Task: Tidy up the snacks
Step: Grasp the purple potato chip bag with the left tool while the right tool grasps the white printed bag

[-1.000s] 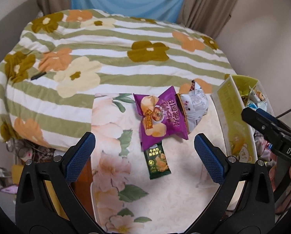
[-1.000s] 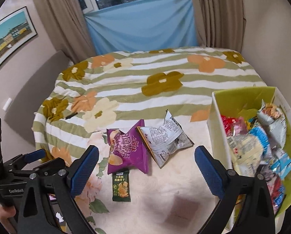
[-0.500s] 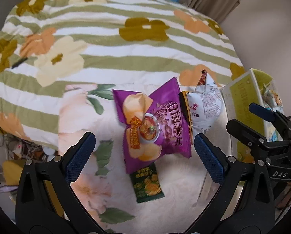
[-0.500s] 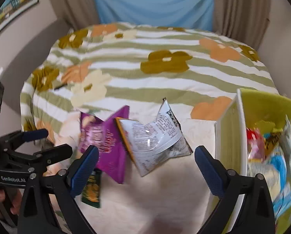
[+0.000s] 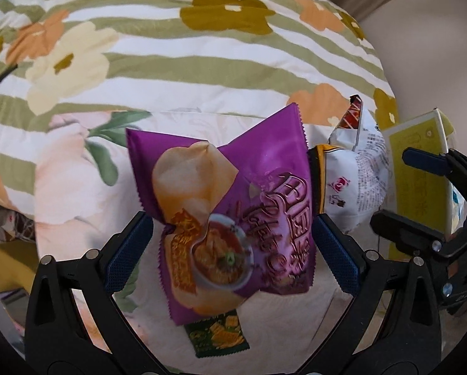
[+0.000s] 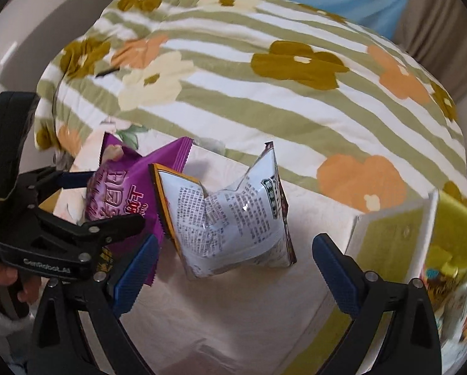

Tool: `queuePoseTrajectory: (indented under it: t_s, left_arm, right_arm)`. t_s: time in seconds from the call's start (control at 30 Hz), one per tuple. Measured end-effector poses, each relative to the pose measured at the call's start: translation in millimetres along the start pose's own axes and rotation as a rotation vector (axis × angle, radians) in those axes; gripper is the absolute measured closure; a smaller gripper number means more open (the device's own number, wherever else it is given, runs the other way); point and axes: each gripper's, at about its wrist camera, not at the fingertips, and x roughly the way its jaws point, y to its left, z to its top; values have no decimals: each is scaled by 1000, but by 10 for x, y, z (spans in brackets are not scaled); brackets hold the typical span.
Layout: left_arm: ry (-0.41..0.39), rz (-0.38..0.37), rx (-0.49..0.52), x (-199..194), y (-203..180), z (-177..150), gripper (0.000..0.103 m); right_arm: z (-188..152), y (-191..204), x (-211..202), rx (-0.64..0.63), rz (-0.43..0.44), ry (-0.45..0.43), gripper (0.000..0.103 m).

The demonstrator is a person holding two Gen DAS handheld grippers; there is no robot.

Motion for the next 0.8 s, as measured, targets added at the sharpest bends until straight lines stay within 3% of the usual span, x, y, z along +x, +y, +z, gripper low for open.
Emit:
queuePoseTrajectory:
  t_s: [0.13, 0.27, 0.8]
  left_arm:
    - [8, -44, -29, 68, 85, 14, 14]
    - [0, -44, -20, 65, 118, 34, 20]
    - [-23, -13, -24, -90, 330, -6, 24]
  right_arm:
    - [72, -17, 142, -13, 27, 43, 5]
    - [116, -44, 266, 13, 67, 68, 5]
    - [190, 56, 553, -18, 101, 95, 5]
